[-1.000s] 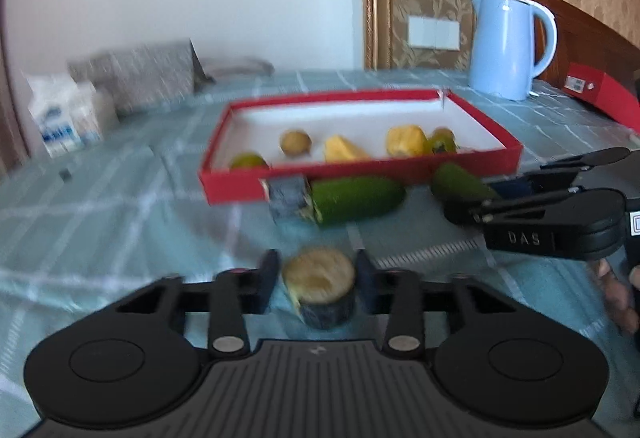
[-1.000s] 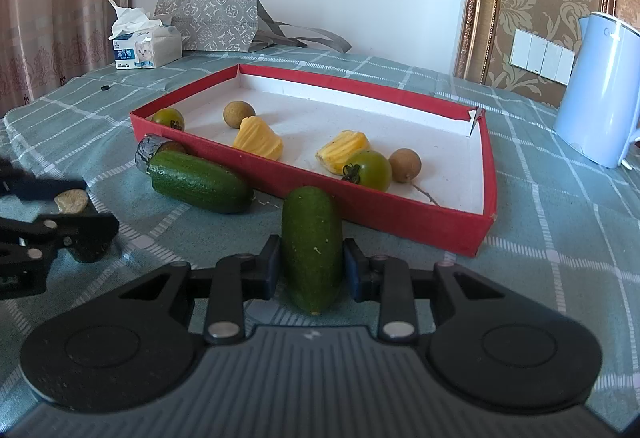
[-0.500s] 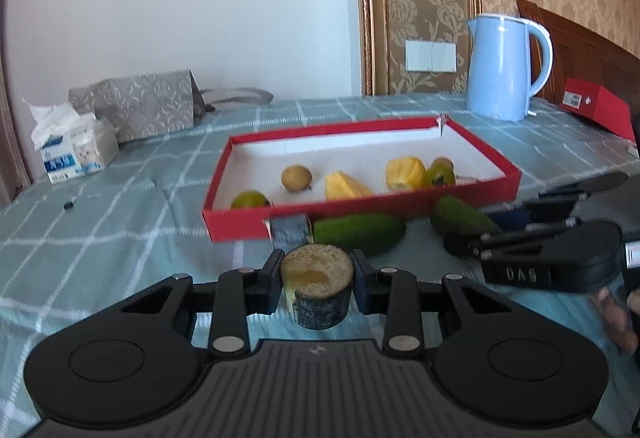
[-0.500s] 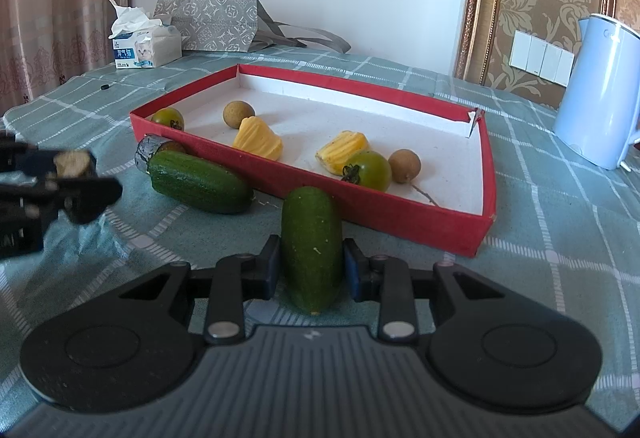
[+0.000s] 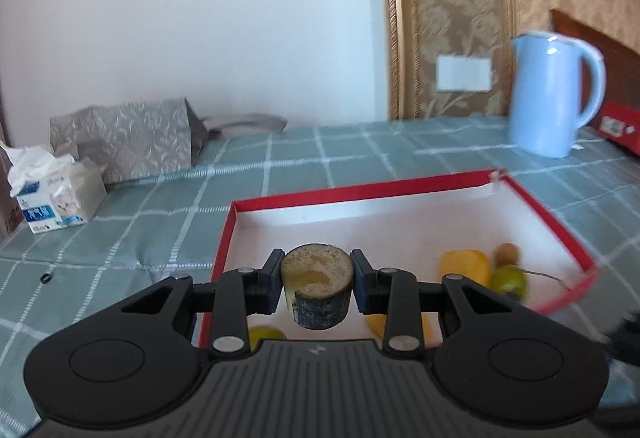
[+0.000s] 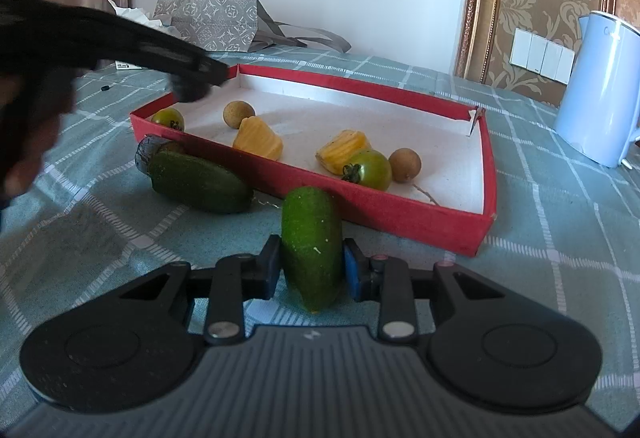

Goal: Organize fruits
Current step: 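Lower the dark chunk into the tray and open the left gripper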

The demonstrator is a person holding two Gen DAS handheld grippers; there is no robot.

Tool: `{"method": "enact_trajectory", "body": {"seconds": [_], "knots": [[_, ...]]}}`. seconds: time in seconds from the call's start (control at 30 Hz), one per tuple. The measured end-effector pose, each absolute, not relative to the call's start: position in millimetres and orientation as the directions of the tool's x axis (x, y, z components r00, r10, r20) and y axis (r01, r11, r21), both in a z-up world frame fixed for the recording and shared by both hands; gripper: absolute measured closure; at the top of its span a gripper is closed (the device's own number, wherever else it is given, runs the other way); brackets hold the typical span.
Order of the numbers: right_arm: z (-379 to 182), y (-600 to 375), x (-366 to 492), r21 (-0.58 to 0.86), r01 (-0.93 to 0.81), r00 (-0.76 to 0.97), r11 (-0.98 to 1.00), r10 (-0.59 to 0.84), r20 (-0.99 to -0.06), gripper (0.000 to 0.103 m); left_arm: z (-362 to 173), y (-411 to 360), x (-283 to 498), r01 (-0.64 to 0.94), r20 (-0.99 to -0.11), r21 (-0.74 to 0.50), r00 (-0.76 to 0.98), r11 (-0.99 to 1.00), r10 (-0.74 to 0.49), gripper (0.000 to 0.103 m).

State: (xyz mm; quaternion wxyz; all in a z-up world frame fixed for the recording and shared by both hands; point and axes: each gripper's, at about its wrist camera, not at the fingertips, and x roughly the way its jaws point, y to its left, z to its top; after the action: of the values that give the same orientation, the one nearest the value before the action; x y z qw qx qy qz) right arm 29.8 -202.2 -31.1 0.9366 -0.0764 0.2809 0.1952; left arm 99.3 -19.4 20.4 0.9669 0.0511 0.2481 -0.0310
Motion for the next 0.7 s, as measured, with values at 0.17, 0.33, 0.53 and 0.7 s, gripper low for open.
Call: {"method": "enact_trajectory", "body": {"seconds": [0.17, 0.33, 0.53, 0.7], "knots": [[-31, -202, 30, -0.030, -0.409, 0.765, 0.912, 0.324, -0.557, 0.072, 5, -13, 132, 0.040, -0.533, 0.083, 0.846, 0.996, 0.010, 0.068], [-31, -202, 30, -0.028, -0.409, 0.764, 0.912, 0.325, -0.557, 0.072, 6, -2, 118, 0.023, -0.483, 0.035, 0.876, 0.999, -0.003, 0.021], [-32, -202, 30, -0.025, -0.408, 0.764, 0.912, 0.326, -0.557, 0.072, 15, 7, 81, 0.030, -0.369, 0.029, 0.929, 0.999, -0.017, 0.010], [-31, -203, 31, -0.021, -0.408, 0.762, 0.913, 0.328, -0.558, 0.072, 9, 26, 44, 0.006, -0.312, -0.066, 0.950, 0.998, -0.026, 0.010]]}}
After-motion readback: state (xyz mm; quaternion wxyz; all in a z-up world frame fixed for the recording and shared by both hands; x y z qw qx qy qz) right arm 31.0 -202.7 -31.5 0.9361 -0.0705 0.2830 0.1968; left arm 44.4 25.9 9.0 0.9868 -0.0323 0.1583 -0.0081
